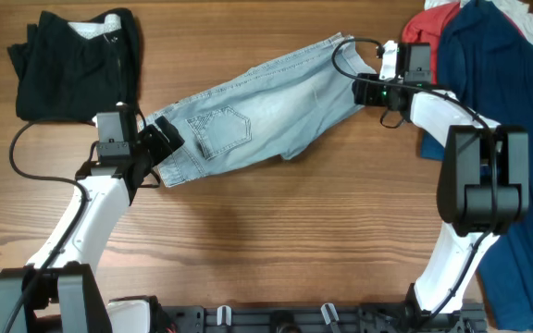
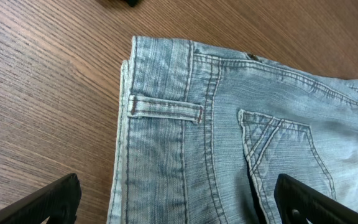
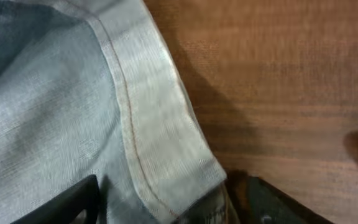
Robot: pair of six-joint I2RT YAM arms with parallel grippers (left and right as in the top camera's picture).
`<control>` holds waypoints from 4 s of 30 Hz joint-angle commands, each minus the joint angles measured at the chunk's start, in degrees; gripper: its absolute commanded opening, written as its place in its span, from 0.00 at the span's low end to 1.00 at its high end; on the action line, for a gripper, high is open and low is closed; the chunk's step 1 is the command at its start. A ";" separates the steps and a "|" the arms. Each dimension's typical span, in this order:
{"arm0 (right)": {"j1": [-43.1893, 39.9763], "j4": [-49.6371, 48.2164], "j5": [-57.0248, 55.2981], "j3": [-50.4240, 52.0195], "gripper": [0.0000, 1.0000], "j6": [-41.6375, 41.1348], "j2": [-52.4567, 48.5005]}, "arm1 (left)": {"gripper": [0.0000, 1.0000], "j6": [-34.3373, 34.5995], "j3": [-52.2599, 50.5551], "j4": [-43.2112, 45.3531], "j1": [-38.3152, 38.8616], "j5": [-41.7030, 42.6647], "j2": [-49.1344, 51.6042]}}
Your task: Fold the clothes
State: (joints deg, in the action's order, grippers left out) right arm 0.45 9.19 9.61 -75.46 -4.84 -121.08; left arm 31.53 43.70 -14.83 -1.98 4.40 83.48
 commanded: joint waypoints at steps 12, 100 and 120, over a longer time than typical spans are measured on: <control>-9.14 17.81 -0.20 -0.46 0.04 -19.54 5.88 | 1.00 -1.27 0.17 -0.74 0.28 0.11 0.74; 5.92 7.67 8.55 -0.44 0.08 -2.16 3.89 | 0.04 -25.11 13.62 -13.94 -10.62 25.51 8.35; 5.92 6.67 11.50 -0.46 0.04 -2.84 -0.07 | 0.04 -26.91 37.77 -40.59 -12.17 4.55 8.33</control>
State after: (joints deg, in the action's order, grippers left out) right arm 6.20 16.19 18.04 -76.18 -7.14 -120.01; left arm 7.09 75.13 -53.34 -13.58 14.83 93.30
